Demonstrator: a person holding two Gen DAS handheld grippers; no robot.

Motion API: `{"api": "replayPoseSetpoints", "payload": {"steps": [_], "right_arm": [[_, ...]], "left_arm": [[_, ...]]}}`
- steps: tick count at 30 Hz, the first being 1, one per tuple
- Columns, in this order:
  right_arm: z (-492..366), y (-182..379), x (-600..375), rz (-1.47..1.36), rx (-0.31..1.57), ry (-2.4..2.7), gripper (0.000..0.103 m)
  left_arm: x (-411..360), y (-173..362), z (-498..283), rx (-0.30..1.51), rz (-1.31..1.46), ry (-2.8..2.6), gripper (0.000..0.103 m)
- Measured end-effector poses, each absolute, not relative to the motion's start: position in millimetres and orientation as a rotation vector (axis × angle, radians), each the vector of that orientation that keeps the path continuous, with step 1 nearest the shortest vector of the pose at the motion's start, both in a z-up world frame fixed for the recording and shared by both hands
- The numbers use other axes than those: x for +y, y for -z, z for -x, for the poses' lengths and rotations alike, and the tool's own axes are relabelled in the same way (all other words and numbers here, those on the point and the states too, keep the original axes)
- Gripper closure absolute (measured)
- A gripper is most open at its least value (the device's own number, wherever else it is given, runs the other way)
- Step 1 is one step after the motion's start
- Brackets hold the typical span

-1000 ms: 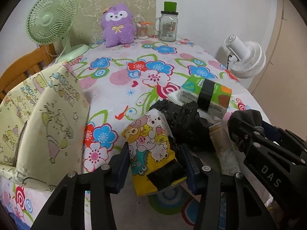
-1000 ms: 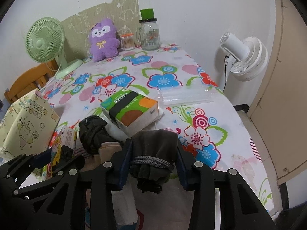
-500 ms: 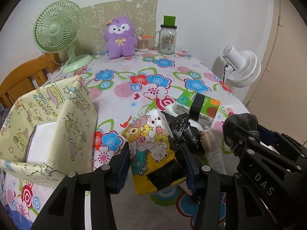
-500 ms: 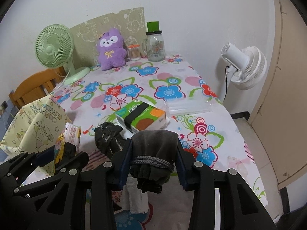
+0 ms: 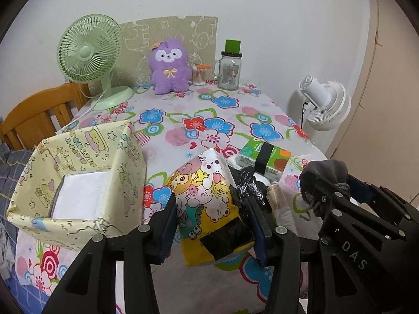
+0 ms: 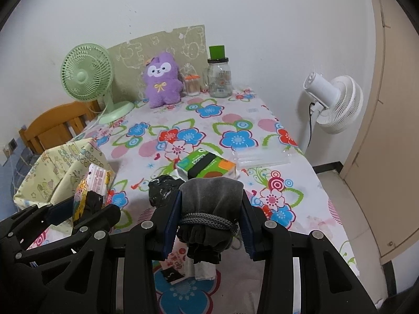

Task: Organize soft objects
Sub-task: 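Carry the yellow pouch with the left tool while the right tool carries the grey cloth over the box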

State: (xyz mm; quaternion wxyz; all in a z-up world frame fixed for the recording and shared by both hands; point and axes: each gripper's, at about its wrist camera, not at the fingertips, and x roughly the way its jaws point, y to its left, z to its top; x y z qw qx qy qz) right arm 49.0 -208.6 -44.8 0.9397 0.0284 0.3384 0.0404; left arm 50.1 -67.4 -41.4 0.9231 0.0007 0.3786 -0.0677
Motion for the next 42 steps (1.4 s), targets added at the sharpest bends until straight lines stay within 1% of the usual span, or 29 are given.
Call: {"api": "replayPoseSetpoints", "payload": {"steps": [20, 42], "right_arm": [[-33.1, 10.5, -181.1, -0.005, 0.648, -0.085, 0.059], [-58.9, -6.4, -137.4, 0.038, 0.663, -0.117, 0.059]], "left_arm": [[-45.3, 7.0, -38.7, 0.711, -0.014, 0.133, 0.052], [-6.5, -5.9, -60.2, 0.709, -0.006, 0.095, 0.052]]}}
